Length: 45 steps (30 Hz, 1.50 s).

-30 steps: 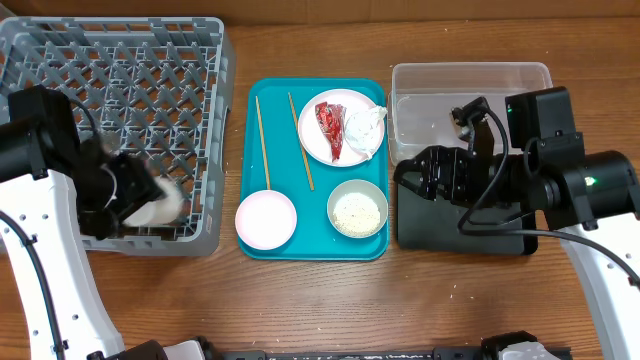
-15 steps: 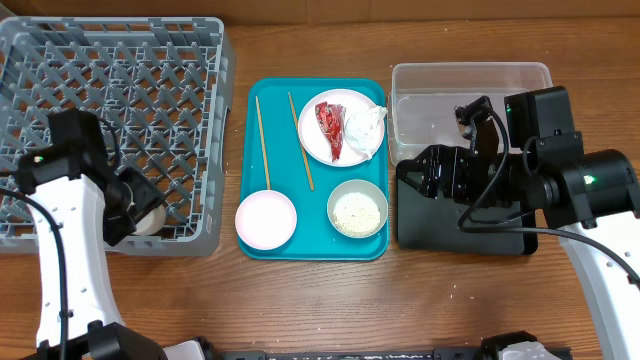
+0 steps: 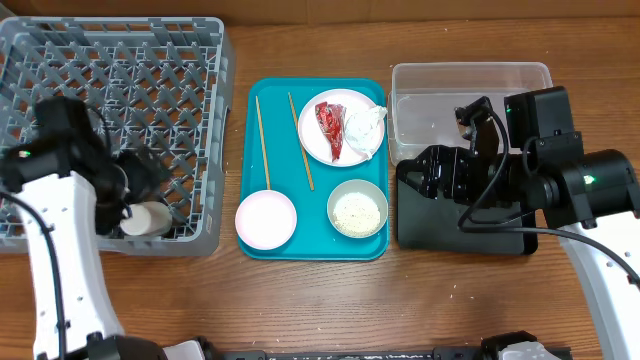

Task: Sort waste into correct bins and load items into the dishwasher
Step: 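Grasp the bowl of rice with the right gripper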

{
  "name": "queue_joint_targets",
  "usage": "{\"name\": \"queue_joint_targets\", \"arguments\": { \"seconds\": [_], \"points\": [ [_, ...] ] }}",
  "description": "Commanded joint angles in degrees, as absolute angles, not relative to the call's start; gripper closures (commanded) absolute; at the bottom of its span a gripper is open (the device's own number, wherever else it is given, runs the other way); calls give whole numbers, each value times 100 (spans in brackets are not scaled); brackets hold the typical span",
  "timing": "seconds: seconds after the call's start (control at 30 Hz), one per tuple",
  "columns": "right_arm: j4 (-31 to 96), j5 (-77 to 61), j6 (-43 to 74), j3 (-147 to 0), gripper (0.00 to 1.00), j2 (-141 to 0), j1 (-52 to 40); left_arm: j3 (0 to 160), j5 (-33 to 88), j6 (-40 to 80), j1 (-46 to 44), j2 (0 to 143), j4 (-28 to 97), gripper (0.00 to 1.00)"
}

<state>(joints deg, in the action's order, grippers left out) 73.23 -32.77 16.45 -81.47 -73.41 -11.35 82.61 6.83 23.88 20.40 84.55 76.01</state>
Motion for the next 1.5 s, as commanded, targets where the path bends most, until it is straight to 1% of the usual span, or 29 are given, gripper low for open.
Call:
{"name": "queue_joint_targets", "arguments": {
  "seconds": [0.0,0.07,0.17,0.2,0.23,0.37,0.43,0.5,0.57,0.6,0.77,0.87,1.07,1.2,1.3,1.37,1.4,1.43,1.47],
  "points": [
    [7293,-3258,1601,-8206,20,-7334,-1190,9391,2268,1321,1863,8420,7926,5],
    [7207,-3262,1463,-8184,21,-7369,-1332,9778,2882,698,1533,8420,8167,7],
    [7201,-2847,1260,-8134,27,-7520,-1804,10066,2891,148,773,8420,8468,6],
    [7229,-2602,1288,-8130,29,-7616,-1997,10073,2716,128,526,8420,8532,6],
    [7269,-2265,1437,-8125,31,-7747,-2231,10071,2412,163,268,8420,8611,0],
    [7271,-1492,2180,-8060,38,-8324,-2945,10051,873,888,-508,8427,9000,0],
    [7201,-1365,2375,-8053,40,-8641,-3173,10051,499,1085,-705,8427,9133,0],
    [7032,-1369,2436,-8051,42,-8965,-3299,10051,414,1098,-768,8427,9253,0],
    [6794,-1385,2561,-8051,48,-9262,-3374,10051,427,1142,-762,8425,9345,0],
    [6689,-1376,2556,-8053,48,-9367,-3380,10051,429,1144,-751,8425,9367,0],
    [6073,-1374,2497,-8051,49,-9529,-3356,10051,429,1184,-749,8427,9380,0],
    [5953,-1361,2467,-8020,48,-9627,-3553,10051,427,1181,-749,8427,9380,0],
    [5900,-469,2738,-7975,48,-10344,-4084,10051,427,1181,-753,8427,9380,0],
    [5599,-410,2845,-7975,50,-10816,-4152,10051,427,1181,-753,8427,9380,0],
    [5347,-403,2880,-7977,55,-11100,-4152,10051,427,1181,-753,8427,9380,0],
    [5238,-403,2880,-7975,55,-11242,-4152,10051,425,1181,-753,8427,9380,0],
    [5188,-388,2888,-7975,58,-11325,-4152,10051,427,1181,-753,8427,9380,0],
    [5162,-388,2954,-7977,63,-11384,-4152,10051,427,1181,-753,8427,9380,0],
    [5142,-392,3098,-7975,73,-11452,-4150,10051,425,1181,-753,8427,9380,0]
  ]
}}
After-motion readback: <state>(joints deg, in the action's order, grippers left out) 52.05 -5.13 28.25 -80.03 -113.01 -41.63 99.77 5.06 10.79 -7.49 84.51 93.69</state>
